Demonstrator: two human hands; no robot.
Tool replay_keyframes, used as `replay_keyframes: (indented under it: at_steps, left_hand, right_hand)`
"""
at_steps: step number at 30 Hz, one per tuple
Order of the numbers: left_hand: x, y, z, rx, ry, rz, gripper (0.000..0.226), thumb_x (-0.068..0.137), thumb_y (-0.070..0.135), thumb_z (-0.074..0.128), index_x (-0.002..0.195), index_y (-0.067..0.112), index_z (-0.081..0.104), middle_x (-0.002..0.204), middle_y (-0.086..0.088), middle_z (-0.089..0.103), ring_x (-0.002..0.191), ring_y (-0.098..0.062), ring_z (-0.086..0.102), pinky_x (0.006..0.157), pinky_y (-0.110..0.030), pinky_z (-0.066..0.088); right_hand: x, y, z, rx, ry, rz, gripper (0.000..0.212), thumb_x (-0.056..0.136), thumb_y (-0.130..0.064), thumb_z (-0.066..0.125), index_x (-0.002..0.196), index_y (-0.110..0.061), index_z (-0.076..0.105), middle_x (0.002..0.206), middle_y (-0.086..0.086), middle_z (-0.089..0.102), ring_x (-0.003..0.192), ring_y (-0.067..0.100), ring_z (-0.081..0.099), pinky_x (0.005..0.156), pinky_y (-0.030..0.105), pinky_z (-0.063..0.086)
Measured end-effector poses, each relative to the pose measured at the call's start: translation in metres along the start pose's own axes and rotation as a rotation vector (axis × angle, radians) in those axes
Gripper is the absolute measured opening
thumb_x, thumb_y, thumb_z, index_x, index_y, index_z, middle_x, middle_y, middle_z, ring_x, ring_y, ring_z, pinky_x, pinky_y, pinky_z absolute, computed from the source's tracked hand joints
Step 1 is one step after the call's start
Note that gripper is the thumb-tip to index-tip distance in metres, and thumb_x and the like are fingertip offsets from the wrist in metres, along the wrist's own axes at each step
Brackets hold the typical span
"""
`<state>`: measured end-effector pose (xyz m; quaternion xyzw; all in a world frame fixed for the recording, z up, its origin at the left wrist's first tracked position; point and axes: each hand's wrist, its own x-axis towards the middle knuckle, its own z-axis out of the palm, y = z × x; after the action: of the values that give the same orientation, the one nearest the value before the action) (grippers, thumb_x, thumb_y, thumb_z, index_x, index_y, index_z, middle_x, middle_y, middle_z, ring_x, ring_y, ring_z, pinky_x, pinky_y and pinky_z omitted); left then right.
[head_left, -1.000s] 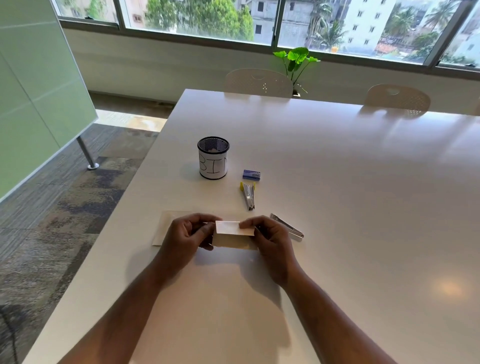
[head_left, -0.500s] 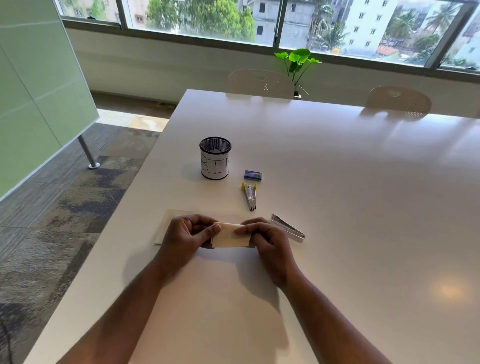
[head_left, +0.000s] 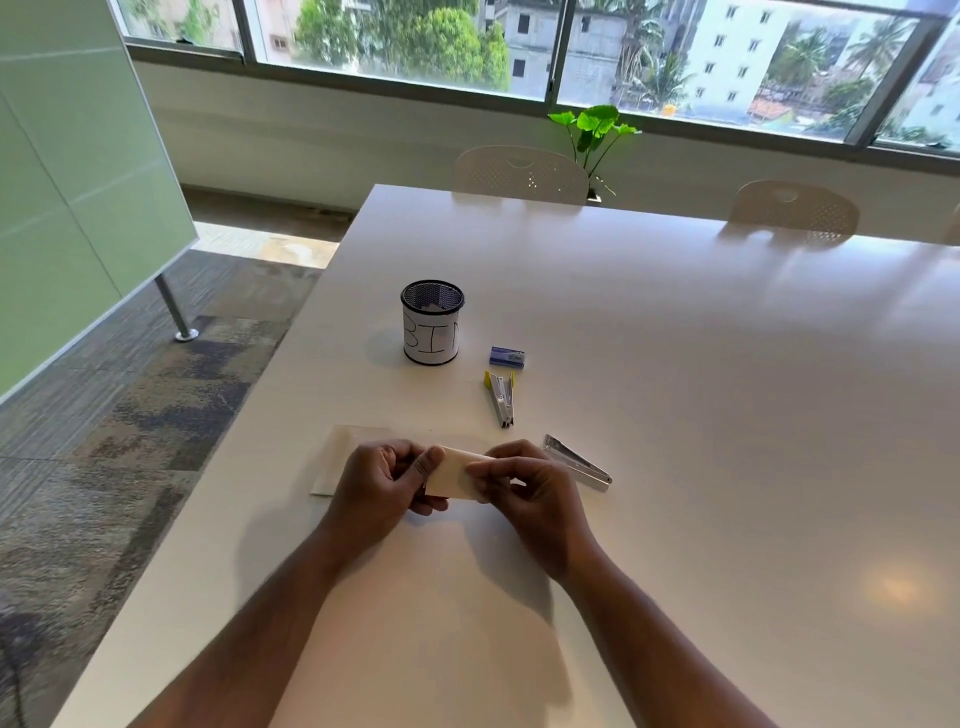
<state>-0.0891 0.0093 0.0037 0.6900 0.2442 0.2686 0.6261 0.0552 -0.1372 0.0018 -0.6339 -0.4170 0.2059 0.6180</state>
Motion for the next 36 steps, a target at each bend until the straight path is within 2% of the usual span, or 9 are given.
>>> replay_keyframes:
  at_steps: [3,8,13,16,19,25,28,31,36]
  left_hand:
    - [0.001,-0.002,-0.002,-0.017,-0.055,0.019,0.030,0.086,0.023,0.079,0.113,0.014,0.068,0.081,-0.014,0.079,0.072,-0.033,0.079,0.061,-0.031,0.063]
    - [0.002,-0.006,-0.003,-0.067,-0.077,0.017,0.017,0.086,0.029,0.077,0.095,0.015,0.074,0.080,-0.018,0.078,0.071,-0.034,0.078,0.058,-0.027,0.060]
    - [0.003,-0.007,-0.004,-0.040,-0.073,0.028,0.015,0.090,0.033,0.073,0.093,0.019,0.076,0.078,-0.016,0.078,0.068,-0.035,0.078,0.056,-0.029,0.060]
    - [0.002,-0.006,-0.003,-0.037,-0.075,0.035,0.010,0.087,0.032,0.075,0.089,0.022,0.075,0.074,-0.017,0.077,0.066,-0.035,0.077,0.056,-0.030,0.061]
    - [0.000,-0.006,-0.002,-0.036,-0.079,0.026,0.008,0.085,0.031,0.077,0.087,0.023,0.075,0.074,-0.017,0.077,0.067,-0.035,0.078,0.056,-0.030,0.060]
    - [-0.002,-0.003,0.000,-0.043,-0.128,0.039,0.015,0.088,0.034,0.076,0.100,0.026,0.073,0.078,-0.016,0.077,0.071,-0.034,0.078,0.060,-0.033,0.061]
    - [-0.002,-0.002,0.002,-0.039,-0.120,0.039,0.015,0.089,0.034,0.074,0.094,0.020,0.072,0.077,-0.018,0.075,0.069,-0.031,0.076,0.061,-0.034,0.059]
    - [-0.003,-0.003,0.004,-0.014,-0.106,0.047,0.017,0.091,0.036,0.074,0.088,0.020,0.072,0.073,-0.009,0.073,0.066,-0.021,0.071,0.058,-0.031,0.058]
    - [-0.004,-0.004,0.005,0.059,-0.074,0.125,0.014,0.097,0.022,0.071,0.082,0.022,0.072,0.070,0.002,0.067,0.067,-0.010,0.063,0.058,-0.028,0.055]
  right_hand:
    - [0.001,0.003,0.001,-0.017,0.004,-0.009,0.028,0.085,0.005,0.078,0.098,-0.019,0.082,0.102,-0.006,0.068,0.097,0.015,0.068,0.074,0.027,0.060]
    - [0.001,0.006,0.002,-0.069,0.000,0.032,0.044,0.082,0.003,0.077,0.104,-0.035,0.077,0.107,-0.004,0.071,0.098,0.026,0.069,0.075,0.034,0.063]
    - [0.000,0.007,0.002,-0.076,0.003,0.052,0.042,0.081,-0.004,0.081,0.111,-0.033,0.076,0.107,-0.006,0.075,0.093,0.018,0.071,0.074,0.032,0.063]
    - [-0.001,0.004,0.002,-0.081,0.017,0.058,0.031,0.084,-0.023,0.080,0.113,-0.033,0.076,0.105,-0.006,0.076,0.094,0.017,0.073,0.078,0.039,0.064]
    - [0.001,-0.001,0.006,-0.142,0.025,0.051,0.026,0.089,-0.043,0.072,0.108,-0.028,0.079,0.100,-0.009,0.079,0.092,0.011,0.075,0.077,0.034,0.062]
    - [0.002,0.000,0.009,-0.167,0.067,0.058,0.007,0.092,-0.026,0.077,0.092,-0.022,0.083,0.083,-0.012,0.079,0.072,0.002,0.069,0.069,0.030,0.057]
    - [0.001,0.000,0.008,-0.171,0.067,0.061,0.007,0.092,-0.022,0.077,0.087,-0.022,0.082,0.079,-0.012,0.079,0.070,0.002,0.068,0.068,0.031,0.057]
    - [0.001,-0.001,0.009,-0.156,0.045,0.083,0.008,0.092,-0.019,0.077,0.086,-0.018,0.082,0.077,-0.010,0.078,0.068,0.000,0.066,0.066,0.023,0.053]
    - [-0.001,-0.004,0.009,-0.123,0.025,0.094,0.007,0.090,-0.017,0.080,0.085,-0.014,0.082,0.075,-0.007,0.078,0.065,0.000,0.065,0.063,0.021,0.053]
